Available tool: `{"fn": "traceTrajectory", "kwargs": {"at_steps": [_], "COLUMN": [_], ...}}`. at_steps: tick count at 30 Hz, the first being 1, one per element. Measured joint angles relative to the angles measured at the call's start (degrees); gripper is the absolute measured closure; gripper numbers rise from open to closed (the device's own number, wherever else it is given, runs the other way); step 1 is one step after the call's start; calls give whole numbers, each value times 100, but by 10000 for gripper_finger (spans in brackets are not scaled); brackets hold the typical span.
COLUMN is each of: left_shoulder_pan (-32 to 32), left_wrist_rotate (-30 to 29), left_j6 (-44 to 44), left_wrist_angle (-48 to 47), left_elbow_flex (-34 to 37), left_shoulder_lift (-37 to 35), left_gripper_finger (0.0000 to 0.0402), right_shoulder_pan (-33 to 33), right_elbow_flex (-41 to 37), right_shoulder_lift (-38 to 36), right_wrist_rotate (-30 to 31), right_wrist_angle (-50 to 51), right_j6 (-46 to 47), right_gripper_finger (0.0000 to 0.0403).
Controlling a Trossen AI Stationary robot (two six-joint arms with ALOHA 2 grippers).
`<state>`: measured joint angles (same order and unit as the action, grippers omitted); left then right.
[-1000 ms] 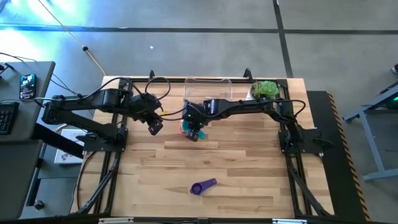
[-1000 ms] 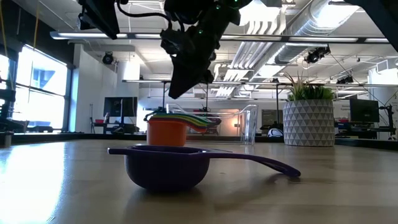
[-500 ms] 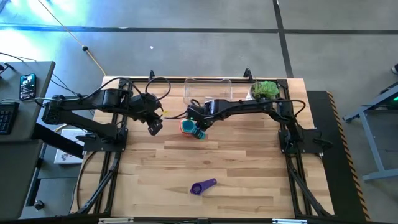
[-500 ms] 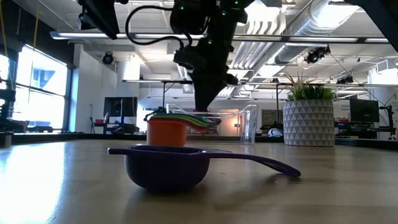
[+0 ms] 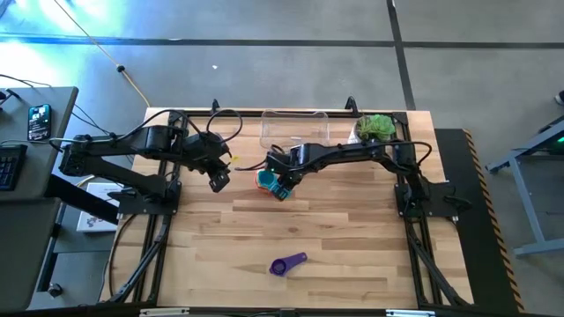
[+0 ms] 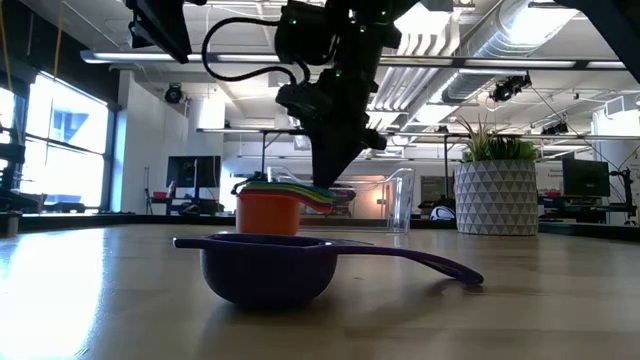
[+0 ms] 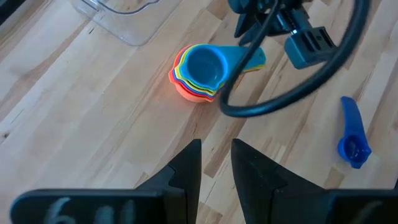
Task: Nest measuring cups in basket
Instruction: Stack the blue measuring cup on the top of the green measuring cup, then stack the violet measuring cup on the top of the blue measuring cup
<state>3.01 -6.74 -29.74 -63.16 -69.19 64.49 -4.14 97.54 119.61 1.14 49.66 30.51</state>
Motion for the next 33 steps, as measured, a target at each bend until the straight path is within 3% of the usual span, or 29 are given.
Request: {"fn": "traceTrajectory", "kwargs": {"at_steps": [13,23,33], "left_shoulder_pan": [0,2,-11], "left_wrist_rotate": [20,22,28], "left_j6": [149,149,306], "left_wrist_angle": [-2,-14,-547], "left_elbow_flex": [0,0,0], "left_shoulder_lift": [0,0,-2], "left_gripper_finger": [323,323,323], "right_shoulder_pan": [44,258,1038], "right_elbow_flex": [3,606,973], "right_shoulder_lift": [0,-2,-2], "right_wrist_rotate": [32,9,-738], "right_wrist_angle": [88,299,235], "right_j6": [527,1048,1322], "right_gripper_finger": [355,355,355]}}
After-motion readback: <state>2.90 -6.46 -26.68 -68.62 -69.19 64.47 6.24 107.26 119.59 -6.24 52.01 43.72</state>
